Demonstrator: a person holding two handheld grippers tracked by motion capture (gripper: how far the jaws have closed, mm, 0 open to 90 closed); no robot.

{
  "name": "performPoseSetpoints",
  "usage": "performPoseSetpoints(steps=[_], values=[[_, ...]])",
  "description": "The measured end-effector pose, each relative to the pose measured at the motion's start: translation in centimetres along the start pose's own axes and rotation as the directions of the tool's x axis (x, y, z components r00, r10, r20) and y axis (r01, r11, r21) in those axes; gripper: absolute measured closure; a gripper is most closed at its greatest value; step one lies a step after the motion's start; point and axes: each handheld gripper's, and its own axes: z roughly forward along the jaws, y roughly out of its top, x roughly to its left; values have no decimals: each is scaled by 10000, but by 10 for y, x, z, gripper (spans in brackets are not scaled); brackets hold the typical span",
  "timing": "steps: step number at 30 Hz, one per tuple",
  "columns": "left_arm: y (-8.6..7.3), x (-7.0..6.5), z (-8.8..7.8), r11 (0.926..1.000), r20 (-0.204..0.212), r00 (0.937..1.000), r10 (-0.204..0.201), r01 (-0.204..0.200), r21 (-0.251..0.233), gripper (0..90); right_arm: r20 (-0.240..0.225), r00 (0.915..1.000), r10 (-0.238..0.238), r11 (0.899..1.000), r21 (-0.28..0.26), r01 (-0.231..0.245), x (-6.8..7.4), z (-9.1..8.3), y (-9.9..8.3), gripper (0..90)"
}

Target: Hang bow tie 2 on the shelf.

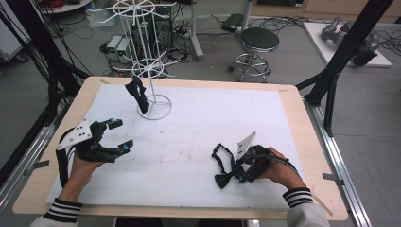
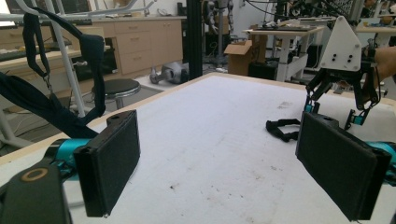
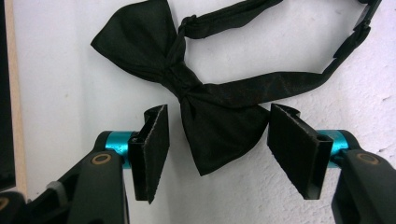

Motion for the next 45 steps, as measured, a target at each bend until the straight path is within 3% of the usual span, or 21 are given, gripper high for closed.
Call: performPoseSetpoints(steps=[3, 11, 16, 20, 22, 28, 36, 45], values=[[0, 0, 0, 10000, -13, 10000, -22, 22, 1, 143, -2, 10000, 26, 10000, 47, -26, 0, 0, 0, 396], [0, 0, 0, 10000, -5, 10000, -12, 12, 3, 143, 93, 9996, -262, 9988, 427, 257, 1, 1, 4, 538], [0, 0, 0, 10000, -7, 10000, -2, 2, 19, 143, -14, 9990, -436, 9971, 626, 436, 3, 0, 7, 694], [0, 0, 0, 10000, 1, 10000, 3, -3, 36, 143, -238, 9991, -348, 9967, 731, 364, 2, 1, 10, 777], [0, 0, -1, 10000, -19, 10000, 1, -1, 40, 143, -280, 9995, -126, 9977, 665, 144, 2, 1, 9, 795], [0, 0, -1, 10000, -9, 10000, -5, 5, 38, 143, -603, 9982, -27, 9984, 557, 61, 1, 1, 10, 828], [0, 0, -1, 10000, -11, 10000, -21, 21, 6, 143, -649, 9978, 156, 9989, -442, -185, -1, -7, 12, 829], [0, -1, -1, 10000, 26, 10000, 4, -4, 7, 143, -764, 9963, 392, 9836, -1728, -520, -2, -16, 14, 829]])
